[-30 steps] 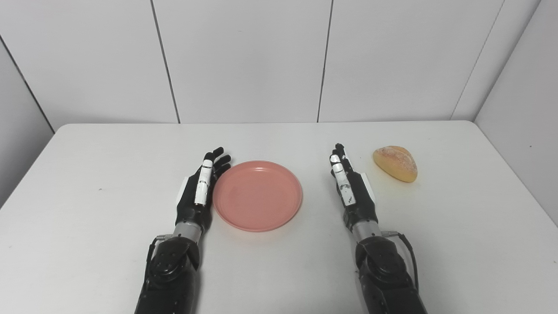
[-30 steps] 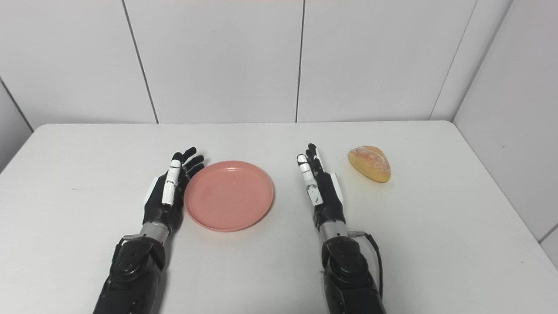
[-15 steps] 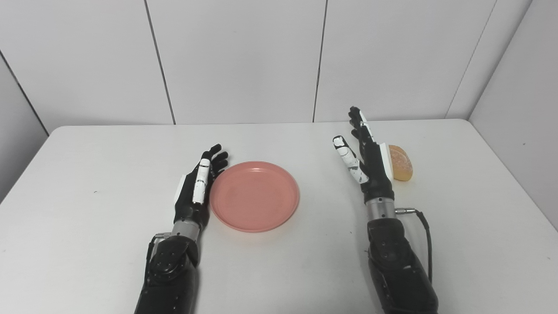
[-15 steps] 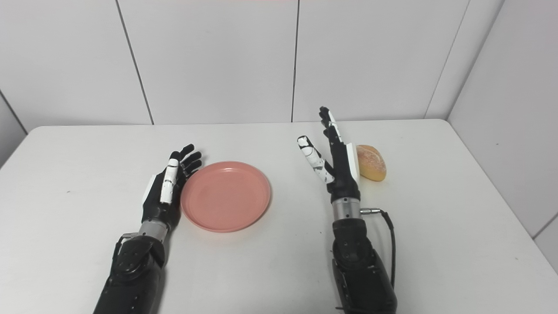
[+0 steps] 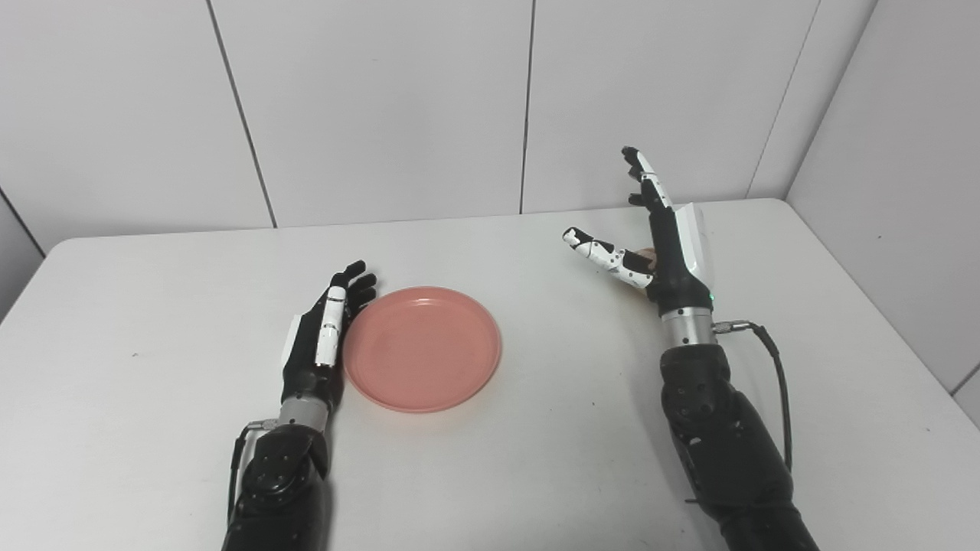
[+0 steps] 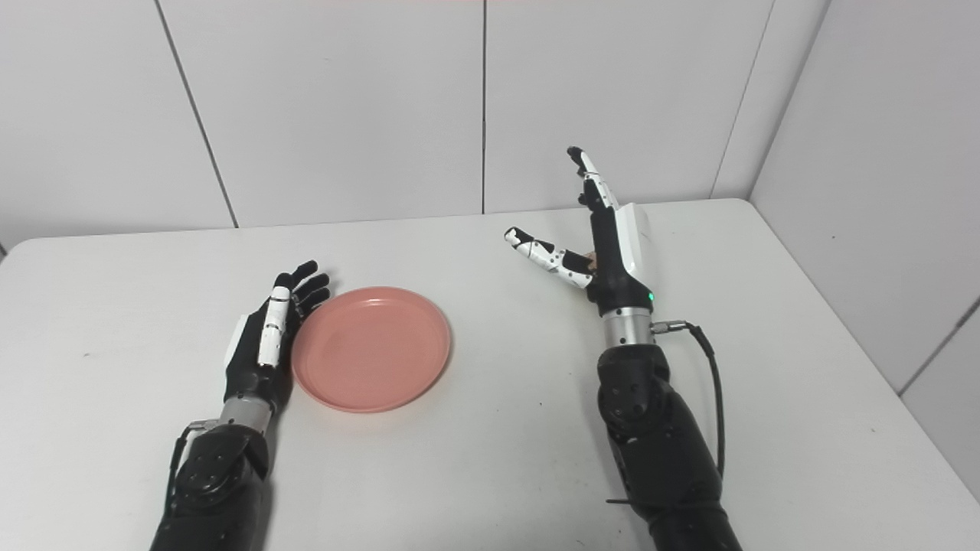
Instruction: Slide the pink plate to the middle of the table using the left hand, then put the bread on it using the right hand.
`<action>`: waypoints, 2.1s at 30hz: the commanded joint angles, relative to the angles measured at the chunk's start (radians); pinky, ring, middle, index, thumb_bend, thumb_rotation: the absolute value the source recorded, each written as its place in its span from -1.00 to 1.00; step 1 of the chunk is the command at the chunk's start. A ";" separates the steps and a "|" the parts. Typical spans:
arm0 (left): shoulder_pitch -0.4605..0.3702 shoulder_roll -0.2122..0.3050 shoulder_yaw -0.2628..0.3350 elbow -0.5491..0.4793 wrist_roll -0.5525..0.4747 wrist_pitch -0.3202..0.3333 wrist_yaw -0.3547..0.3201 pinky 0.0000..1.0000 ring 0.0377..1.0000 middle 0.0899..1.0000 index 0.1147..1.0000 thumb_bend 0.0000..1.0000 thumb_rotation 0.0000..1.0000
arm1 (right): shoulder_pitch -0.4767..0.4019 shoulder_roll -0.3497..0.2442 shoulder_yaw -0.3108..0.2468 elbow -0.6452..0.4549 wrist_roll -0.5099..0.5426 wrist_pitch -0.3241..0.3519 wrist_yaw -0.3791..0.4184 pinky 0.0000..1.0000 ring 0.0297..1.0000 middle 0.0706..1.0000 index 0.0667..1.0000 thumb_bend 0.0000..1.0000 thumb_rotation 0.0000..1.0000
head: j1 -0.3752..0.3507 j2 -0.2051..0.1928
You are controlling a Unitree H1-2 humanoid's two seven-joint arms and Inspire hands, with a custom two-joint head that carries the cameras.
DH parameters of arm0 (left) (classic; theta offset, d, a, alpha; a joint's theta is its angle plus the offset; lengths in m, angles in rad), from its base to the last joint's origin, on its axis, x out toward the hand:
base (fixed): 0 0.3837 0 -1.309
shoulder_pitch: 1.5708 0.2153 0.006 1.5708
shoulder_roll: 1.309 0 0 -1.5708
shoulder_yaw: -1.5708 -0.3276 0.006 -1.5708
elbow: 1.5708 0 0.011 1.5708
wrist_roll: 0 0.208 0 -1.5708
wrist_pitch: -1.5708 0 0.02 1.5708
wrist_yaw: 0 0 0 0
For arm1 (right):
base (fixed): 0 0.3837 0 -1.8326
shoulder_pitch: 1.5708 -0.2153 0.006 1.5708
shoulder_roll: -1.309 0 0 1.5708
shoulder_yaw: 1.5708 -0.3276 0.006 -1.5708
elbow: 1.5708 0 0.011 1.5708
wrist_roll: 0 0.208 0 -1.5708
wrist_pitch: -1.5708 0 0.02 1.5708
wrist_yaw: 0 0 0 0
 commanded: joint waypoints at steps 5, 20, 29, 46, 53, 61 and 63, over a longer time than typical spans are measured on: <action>-0.013 0.053 0.019 0.030 0.003 -0.012 -0.006 0.71 0.70 0.65 0.62 -0.10 1.00 | -0.068 -0.045 0.004 0.021 -0.049 0.043 -0.038 0.53 0.75 0.80 0.76 0.40 0.09 | -0.028 -0.002; -0.031 0.065 0.043 0.071 -0.053 -0.048 -0.059 0.80 0.80 0.75 0.73 -0.12 1.00 | -0.086 -0.125 0.035 0.078 -0.117 0.232 -0.009 0.48 0.67 0.73 0.70 0.52 -0.05 | -0.032 0.002; -0.030 0.057 0.052 0.059 -0.053 -0.035 -0.055 0.80 0.78 0.74 0.72 -0.13 1.00 | -0.090 -0.146 0.052 0.116 -0.113 0.278 0.005 0.50 0.68 0.73 0.72 0.56 -0.23 | -0.030 0.005; -0.027 0.055 0.052 0.046 -0.057 -0.031 -0.060 0.80 0.79 0.74 0.72 -0.14 1.00 | -0.097 -0.159 0.097 0.168 -0.128 0.367 0.008 0.22 0.42 0.57 0.56 0.40 -0.86 | -0.027 0.010; -0.025 0.055 0.053 0.038 -0.058 -0.025 -0.060 0.80 0.79 0.74 0.72 -0.15 1.00 | -0.090 -0.153 0.091 0.167 -0.108 0.350 -0.013 -0.03 0.13 0.29 0.48 0.19 -1.00 | -0.026 0.013; -0.027 0.053 0.053 0.039 -0.056 -0.025 -0.058 0.79 0.78 0.74 0.72 -0.16 1.00 | -0.083 -0.141 0.078 0.171 -0.070 0.302 -0.074 -0.47 -0.31 -0.11 0.31 0.08 -1.00 | -0.022 0.015; -0.026 0.052 0.053 0.035 -0.057 -0.018 -0.058 0.80 0.78 0.74 0.72 -0.16 1.00 | -0.082 -0.142 0.082 0.172 -0.067 0.294 -0.087 -0.49 -0.32 -0.11 0.30 0.08 -1.00 | -0.021 0.014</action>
